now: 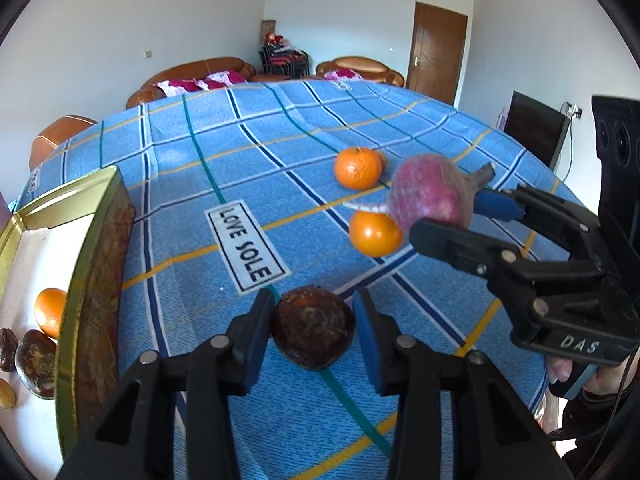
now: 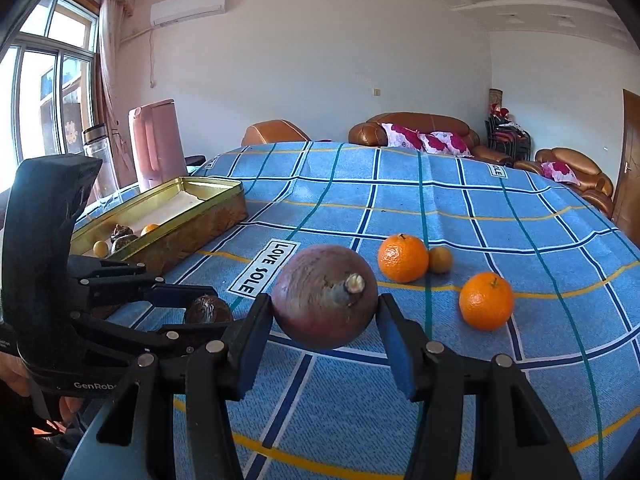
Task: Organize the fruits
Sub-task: 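Lift the mangosteen with the left tool while the right tool lifts the purple onion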
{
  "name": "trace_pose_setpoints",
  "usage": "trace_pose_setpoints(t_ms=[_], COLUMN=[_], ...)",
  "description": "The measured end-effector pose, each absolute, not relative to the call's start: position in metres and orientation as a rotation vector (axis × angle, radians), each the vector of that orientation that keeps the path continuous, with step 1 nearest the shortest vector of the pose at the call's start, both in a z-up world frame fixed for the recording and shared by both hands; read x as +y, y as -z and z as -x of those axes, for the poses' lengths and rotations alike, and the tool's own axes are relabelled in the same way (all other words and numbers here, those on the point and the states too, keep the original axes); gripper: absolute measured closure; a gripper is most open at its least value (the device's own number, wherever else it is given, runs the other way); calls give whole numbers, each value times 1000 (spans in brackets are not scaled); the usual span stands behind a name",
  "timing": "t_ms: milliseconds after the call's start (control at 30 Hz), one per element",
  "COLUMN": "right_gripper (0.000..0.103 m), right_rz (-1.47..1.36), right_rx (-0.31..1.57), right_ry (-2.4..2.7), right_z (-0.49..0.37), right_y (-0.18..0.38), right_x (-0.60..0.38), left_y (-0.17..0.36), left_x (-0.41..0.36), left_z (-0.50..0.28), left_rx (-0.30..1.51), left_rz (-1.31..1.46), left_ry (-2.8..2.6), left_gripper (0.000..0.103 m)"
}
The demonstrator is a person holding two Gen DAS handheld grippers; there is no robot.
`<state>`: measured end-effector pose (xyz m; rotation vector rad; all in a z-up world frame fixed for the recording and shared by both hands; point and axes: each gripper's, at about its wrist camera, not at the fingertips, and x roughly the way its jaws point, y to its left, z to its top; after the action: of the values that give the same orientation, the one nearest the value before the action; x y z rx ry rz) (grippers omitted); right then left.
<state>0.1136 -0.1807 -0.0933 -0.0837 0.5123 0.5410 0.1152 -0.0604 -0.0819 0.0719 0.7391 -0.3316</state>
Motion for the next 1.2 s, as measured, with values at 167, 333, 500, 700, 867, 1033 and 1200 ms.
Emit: trace_pose_setpoints(t_ms=[167, 333, 500, 700, 867, 1033, 1200], right_gripper=[48, 48, 48, 48, 48, 48, 48], right_rz=[84, 97, 103, 107, 108, 112, 114], right_rx=[489, 449, 435, 412, 397, 379, 366], right_ry=[-540, -540, -540, -541, -545, -546, -549], right_z=[-110, -103, -102, -99, -96, -92, -90], right_y=[92, 91, 90, 89, 89, 88, 88], right_x=[-180, -180, -180, -180, -181, -181, -181], left_y=[77, 72, 68, 65, 63, 62, 61], left_x=[-51, -49, -49, -43, -38, -37, -35], left_z=[-111, -104, -97, -95, -92, -91, -88], left_rx=[684, 623, 567, 534, 512, 500, 479], left_rz=[-19, -21, -34, -15, 6, 13, 20], left_ry=[320, 295, 270, 247, 231, 224, 214], left_gripper=[61, 61, 61, 61, 61, 61, 61])
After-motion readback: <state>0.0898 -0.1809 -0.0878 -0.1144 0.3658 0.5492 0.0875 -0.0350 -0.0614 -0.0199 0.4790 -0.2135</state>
